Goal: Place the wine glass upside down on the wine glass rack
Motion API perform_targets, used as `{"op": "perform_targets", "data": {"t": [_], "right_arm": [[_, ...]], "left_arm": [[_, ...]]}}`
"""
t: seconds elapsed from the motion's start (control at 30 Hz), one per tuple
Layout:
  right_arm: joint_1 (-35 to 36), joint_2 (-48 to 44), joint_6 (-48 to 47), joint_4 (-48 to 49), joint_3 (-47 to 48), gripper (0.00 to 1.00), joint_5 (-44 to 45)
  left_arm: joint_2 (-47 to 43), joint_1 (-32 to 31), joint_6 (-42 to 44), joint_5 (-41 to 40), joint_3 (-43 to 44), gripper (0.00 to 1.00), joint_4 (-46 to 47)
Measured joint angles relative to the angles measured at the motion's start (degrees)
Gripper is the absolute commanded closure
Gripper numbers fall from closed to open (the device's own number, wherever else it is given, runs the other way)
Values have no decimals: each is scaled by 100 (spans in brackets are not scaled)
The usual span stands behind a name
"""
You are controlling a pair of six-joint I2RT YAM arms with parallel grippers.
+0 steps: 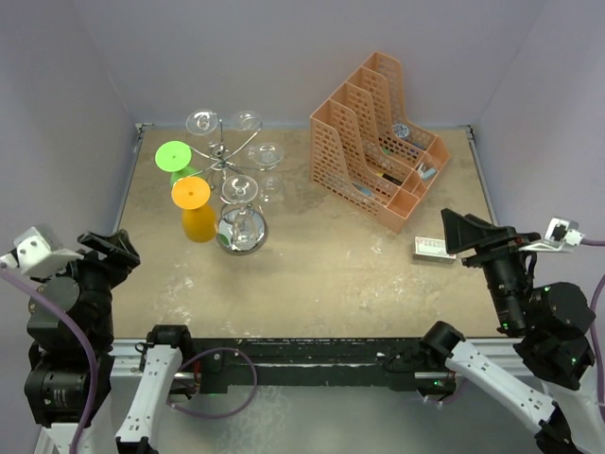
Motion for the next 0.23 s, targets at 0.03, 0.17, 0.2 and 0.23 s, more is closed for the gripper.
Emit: {"op": "perform_targets", "data": {"t": [0.03,0.17,0.2,0.23], "right_arm": [[0,-61,13,7,-26,23,35],[0,-133,68,-35,-120,23,136],[0,-136,76,-48,-131,23,149],[0,-136,87,-57,-136,23,151]], "left_arm": [[-83,0,0,-57,0,34,0],[-251,0,-2,-201,37,34,-7],[-256,0,-4,-223,57,34,-4],[-256,0,-4,-260,85,34,-4]]}}
